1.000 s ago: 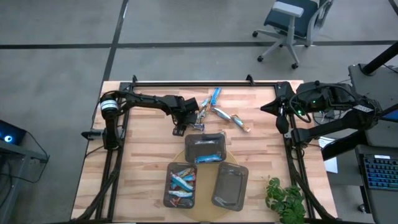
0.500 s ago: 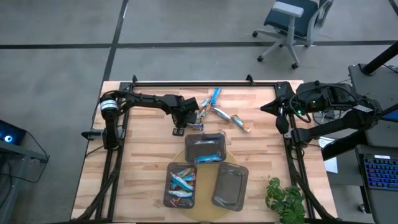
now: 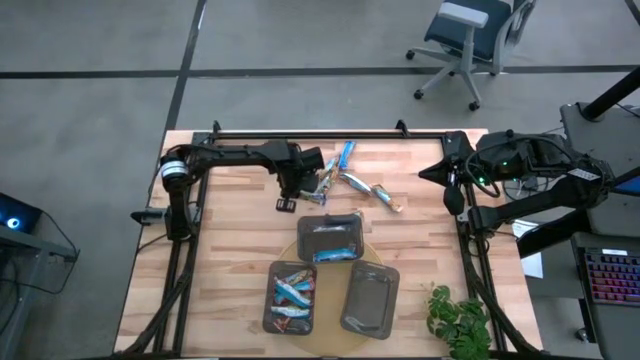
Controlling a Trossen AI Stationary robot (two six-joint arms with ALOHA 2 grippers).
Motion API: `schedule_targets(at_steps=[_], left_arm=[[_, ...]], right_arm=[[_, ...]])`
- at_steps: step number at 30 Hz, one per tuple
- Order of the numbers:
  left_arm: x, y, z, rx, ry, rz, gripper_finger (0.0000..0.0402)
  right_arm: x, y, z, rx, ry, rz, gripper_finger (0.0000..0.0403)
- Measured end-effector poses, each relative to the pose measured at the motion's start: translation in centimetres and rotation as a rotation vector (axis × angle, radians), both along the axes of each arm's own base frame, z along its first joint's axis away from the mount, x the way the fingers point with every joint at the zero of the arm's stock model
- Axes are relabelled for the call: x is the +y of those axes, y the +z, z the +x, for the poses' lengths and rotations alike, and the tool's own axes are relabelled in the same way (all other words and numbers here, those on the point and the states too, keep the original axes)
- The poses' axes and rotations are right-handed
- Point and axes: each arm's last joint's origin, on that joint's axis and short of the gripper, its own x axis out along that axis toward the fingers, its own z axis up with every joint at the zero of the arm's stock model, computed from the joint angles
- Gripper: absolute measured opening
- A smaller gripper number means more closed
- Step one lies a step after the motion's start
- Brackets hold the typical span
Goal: Pick and place Granola Bars by type
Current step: Put the bottom blue granola bar into the top black bin
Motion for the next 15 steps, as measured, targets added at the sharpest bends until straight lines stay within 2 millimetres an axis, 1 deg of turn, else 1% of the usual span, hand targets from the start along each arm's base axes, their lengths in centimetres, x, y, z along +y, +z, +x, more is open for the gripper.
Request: schedule_targets(at_steps=[4,7,11,15], left_arm=[[-0.2,3.2,0.6,-0.024,-0.005,0.008,0.0026],[-0.7,5.7,1.1,-0.064,-0.008,0.017,0.0026],[-2.0,8.7,1.7,-0.135,-0.024,-0.002,0.0026],[-3.9,10.5,2.3,-0.201,-0.027,-0.058,0.0026]], right_arm=[[0.0,0.0,0.0,0.000,0.000,0.000,0.0009],[0.0,0.0,0.0,0.000,0.000,0.000,0.0009],[0.0,0.0,0.0,0.000,0.000,0.000,0.0009],[0.0,0.0,0.0,0.000,0.000,0.000,0.0009]])
